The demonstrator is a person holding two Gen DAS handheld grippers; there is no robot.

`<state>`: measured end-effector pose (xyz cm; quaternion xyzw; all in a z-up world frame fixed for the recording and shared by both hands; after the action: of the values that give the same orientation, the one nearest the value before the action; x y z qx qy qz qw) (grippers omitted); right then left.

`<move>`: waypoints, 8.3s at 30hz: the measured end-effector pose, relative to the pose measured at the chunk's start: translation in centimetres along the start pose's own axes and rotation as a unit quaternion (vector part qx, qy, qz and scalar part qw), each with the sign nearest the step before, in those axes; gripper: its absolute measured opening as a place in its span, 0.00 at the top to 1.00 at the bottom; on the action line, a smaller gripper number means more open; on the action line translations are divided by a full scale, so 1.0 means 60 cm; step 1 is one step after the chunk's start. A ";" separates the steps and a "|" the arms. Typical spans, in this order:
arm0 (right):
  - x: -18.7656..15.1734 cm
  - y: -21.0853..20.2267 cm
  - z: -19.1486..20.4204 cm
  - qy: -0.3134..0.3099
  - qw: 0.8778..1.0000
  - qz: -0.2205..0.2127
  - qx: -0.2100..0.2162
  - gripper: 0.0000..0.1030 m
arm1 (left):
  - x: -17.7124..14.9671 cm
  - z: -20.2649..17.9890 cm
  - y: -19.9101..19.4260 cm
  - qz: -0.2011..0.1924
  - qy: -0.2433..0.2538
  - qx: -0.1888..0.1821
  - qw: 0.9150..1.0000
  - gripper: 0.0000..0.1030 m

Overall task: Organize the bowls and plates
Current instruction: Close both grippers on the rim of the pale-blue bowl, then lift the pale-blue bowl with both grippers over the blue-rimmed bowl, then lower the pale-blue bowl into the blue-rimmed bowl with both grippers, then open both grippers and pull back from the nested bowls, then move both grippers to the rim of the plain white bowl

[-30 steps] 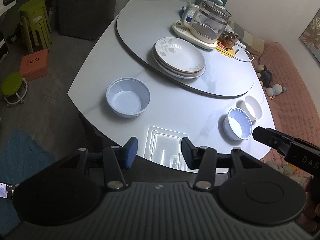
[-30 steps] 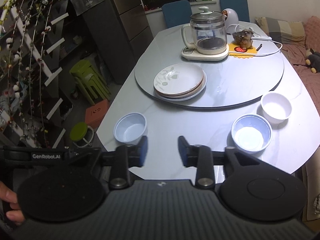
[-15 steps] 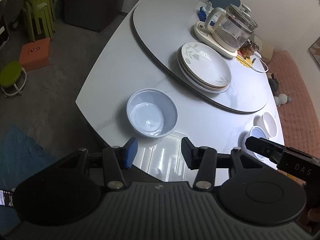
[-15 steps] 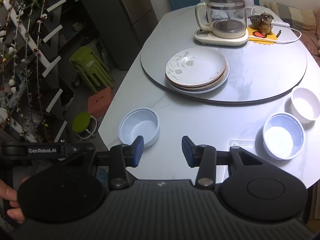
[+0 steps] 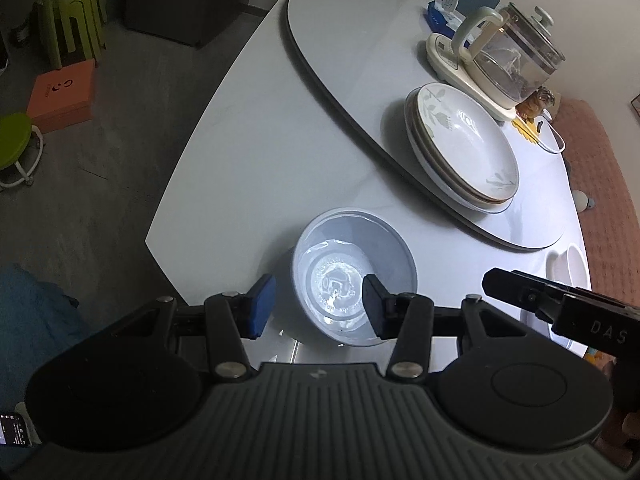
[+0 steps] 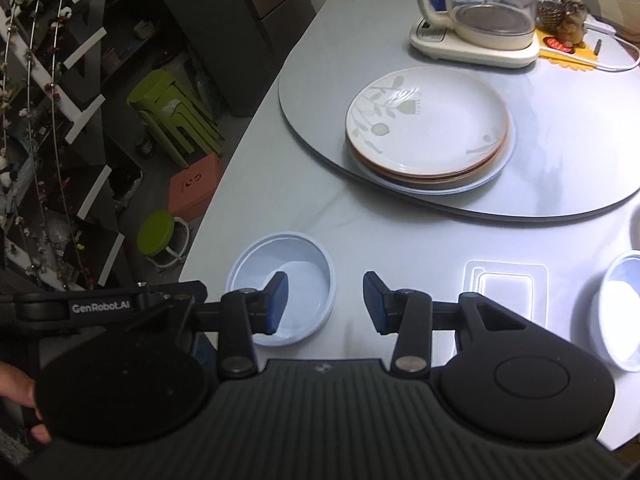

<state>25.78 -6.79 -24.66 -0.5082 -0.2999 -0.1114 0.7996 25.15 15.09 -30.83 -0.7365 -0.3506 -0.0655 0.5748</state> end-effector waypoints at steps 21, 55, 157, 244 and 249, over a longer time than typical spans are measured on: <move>-0.031 0.139 -0.011 0.006 0.999 0.050 -0.018 0.75 | 0.016 0.028 0.147 0.017 0.000 -0.016 1.000 0.86; 0.035 0.003 0.060 0.012 0.999 0.050 0.009 0.91 | 0.050 -0.019 -0.056 -0.001 -0.041 -0.047 0.998 0.88; -0.018 -0.084 -0.528 0.031 0.994 0.107 -0.007 0.88 | -0.149 -0.586 0.224 0.068 0.008 -0.012 0.998 0.84; 0.062 -0.111 -0.699 0.094 0.991 0.046 -0.077 0.48 | -0.094 -0.763 0.289 0.076 0.114 -0.048 0.989 0.76; 0.040 -0.076 -0.714 0.090 0.991 0.057 -0.086 0.56 | -0.108 -0.759 0.331 0.087 0.114 -0.060 0.988 0.82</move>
<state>41.20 -46.26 -32.85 -0.5792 -0.1863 -0.1364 0.7818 46.01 -30.29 -34.90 -0.7853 -0.2122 -0.1198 0.5692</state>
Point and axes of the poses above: each gripper's, at about its wrist camera, not at the fingertips, and y roughly the way its jaws point, z to its left, x to its top, the point moved 9 cm from there along y, roughly the way its jaws point, and after that the axes turned 7 degrees about -z, right-handed, at the moved point
